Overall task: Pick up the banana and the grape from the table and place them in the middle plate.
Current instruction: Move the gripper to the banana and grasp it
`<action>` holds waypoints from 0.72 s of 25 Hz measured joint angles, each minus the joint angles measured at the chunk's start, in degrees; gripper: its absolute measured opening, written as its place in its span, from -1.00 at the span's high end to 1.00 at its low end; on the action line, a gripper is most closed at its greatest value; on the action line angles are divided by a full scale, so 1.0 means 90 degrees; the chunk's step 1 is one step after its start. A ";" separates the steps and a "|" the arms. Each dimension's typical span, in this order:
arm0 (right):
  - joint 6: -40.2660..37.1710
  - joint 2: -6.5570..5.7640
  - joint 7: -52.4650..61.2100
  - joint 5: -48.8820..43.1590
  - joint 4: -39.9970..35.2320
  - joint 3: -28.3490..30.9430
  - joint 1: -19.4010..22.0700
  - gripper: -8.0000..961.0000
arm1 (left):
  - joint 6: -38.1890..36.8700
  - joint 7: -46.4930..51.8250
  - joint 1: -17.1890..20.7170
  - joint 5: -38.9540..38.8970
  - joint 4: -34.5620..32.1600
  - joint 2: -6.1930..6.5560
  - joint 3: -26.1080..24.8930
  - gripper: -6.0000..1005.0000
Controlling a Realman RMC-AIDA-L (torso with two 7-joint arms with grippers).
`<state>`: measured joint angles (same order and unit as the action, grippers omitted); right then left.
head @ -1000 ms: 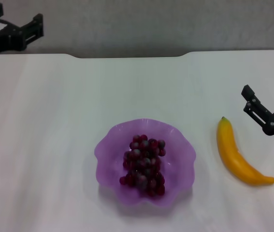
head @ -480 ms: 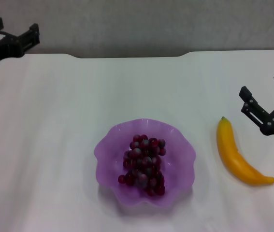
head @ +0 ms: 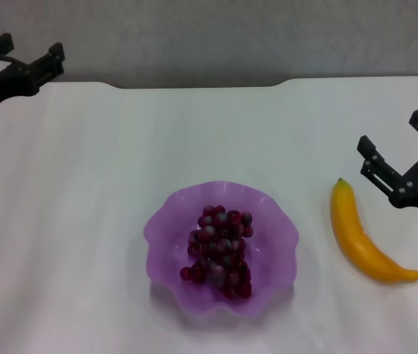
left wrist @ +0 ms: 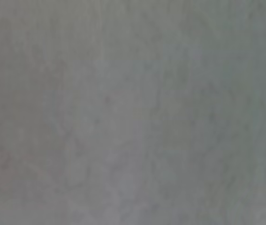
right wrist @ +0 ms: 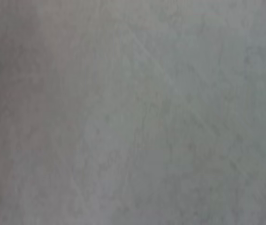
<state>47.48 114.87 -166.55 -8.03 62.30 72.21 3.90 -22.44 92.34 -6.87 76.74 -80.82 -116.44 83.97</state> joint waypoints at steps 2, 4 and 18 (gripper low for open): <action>-0.0065 0.0000 0.0000 -0.0005 0.0001 -0.0002 -0.0010 -0.74 | -0.0470 -0.0952 -0.0026 -0.1026 0.0327 -0.0004 -0.0186 -0.68; -0.0090 0.0000 0.0000 -0.0010 0.0002 -0.0008 -0.0018 -0.74 | -0.0825 -0.1829 -0.0033 -0.1914 0.0659 -0.0004 -0.0258 -0.68; -0.1594 0.0000 0.0085 -0.0056 0.0882 -0.0124 0.0062 -0.74 | -0.1782 -0.4057 -0.0002 -0.3906 0.1843 -0.0013 -0.0252 -0.65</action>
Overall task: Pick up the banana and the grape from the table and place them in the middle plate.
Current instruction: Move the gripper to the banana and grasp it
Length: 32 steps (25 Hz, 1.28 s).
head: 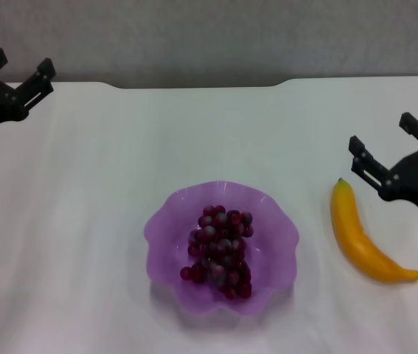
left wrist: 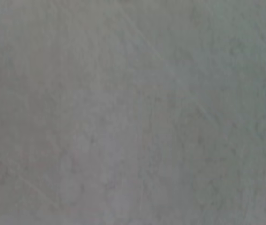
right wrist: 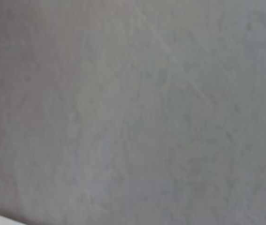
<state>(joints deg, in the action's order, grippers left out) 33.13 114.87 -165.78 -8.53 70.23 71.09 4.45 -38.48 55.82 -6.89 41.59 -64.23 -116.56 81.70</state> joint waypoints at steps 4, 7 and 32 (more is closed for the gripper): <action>-0.1414 0.0000 0.0013 0.0012 0.1000 -0.0094 0.0183 -0.74 | -0.0028 -0.0014 0.0009 0.0022 -0.0007 0.0008 0.0025 -0.65; -0.2510 -0.0001 0.0023 0.0036 0.1800 -0.0187 0.0268 -0.74 | -0.0039 -0.0022 0.0011 0.0034 -0.0012 0.0010 0.0031 -0.65; -0.7159 -0.0306 -0.0536 0.2361 0.2697 0.0599 -0.0910 -0.74 | -0.0220 -0.0030 -0.0025 0.0038 -0.0014 0.0028 0.0111 -0.65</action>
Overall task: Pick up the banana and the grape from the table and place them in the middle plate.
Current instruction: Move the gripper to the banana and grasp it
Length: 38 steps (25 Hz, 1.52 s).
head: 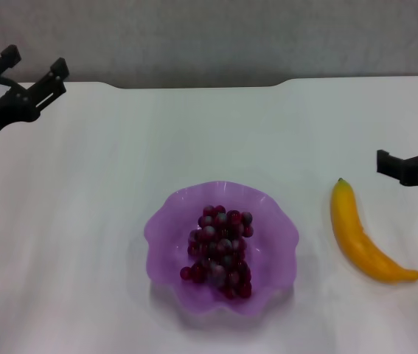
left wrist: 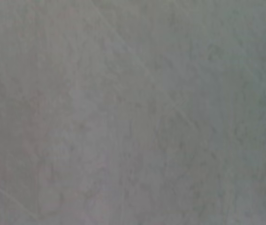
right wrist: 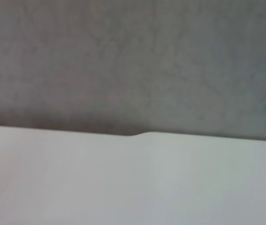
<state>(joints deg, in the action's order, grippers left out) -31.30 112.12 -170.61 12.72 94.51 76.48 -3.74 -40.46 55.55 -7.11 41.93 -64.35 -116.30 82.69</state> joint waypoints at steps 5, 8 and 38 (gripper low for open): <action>-0.0019 -0.0057 -0.0126 0.0230 -0.0124 -0.0097 -0.0113 -0.74 | -0.0072 -0.0001 0.0001 -0.0002 -0.0009 0.0003 0.0001 -0.65; -0.0032 -0.0073 -0.0127 0.0343 -0.0166 -0.0216 -0.0130 -0.74 | -0.0088 -0.0001 0.0010 -0.0002 -0.0015 0.0003 0.0001 -0.65; -0.0351 0.0102 -0.0092 0.0433 -0.1177 -0.0273 -0.0508 -0.74 | -0.0169 0.0038 0.0044 -0.0001 -0.0145 0.0003 -0.0045 -0.65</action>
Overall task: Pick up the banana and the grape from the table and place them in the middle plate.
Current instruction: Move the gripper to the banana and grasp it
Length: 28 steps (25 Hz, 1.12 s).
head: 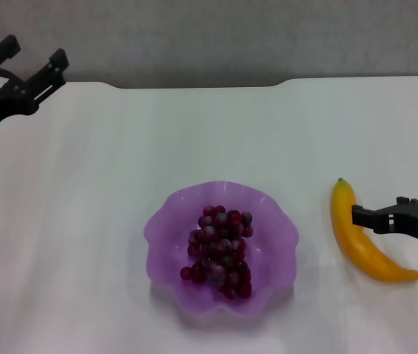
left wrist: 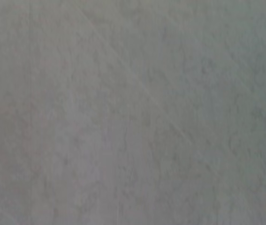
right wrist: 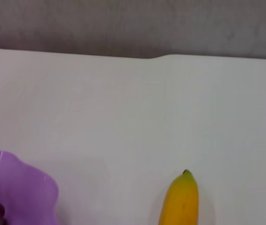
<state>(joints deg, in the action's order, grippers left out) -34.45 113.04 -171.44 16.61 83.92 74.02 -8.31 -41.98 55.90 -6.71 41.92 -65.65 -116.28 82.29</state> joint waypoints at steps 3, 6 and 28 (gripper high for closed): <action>-0.0001 0.0043 0.0001 0.0005 -0.0152 -0.0002 -0.0063 -0.74 | -0.0003 0.0000 0.0032 0.0000 -0.0043 0.0000 -0.0004 -0.65; 0.0000 0.0073 -0.0001 0.0009 -0.0375 0.0001 -0.0168 -0.74 | -0.0004 0.0000 0.0045 0.0000 -0.0065 0.0000 -0.0004 -0.65; 0.0167 0.0135 -0.0034 0.0279 -0.1818 -0.0020 -0.0855 -0.74 | -0.0082 0.0010 0.0157 0.0000 -0.0256 -0.0002 -0.0014 -0.65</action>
<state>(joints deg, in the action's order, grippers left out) -32.95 114.25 -171.75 19.12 67.56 73.84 -16.00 -42.72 55.98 -5.30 41.92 -67.96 -116.29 82.17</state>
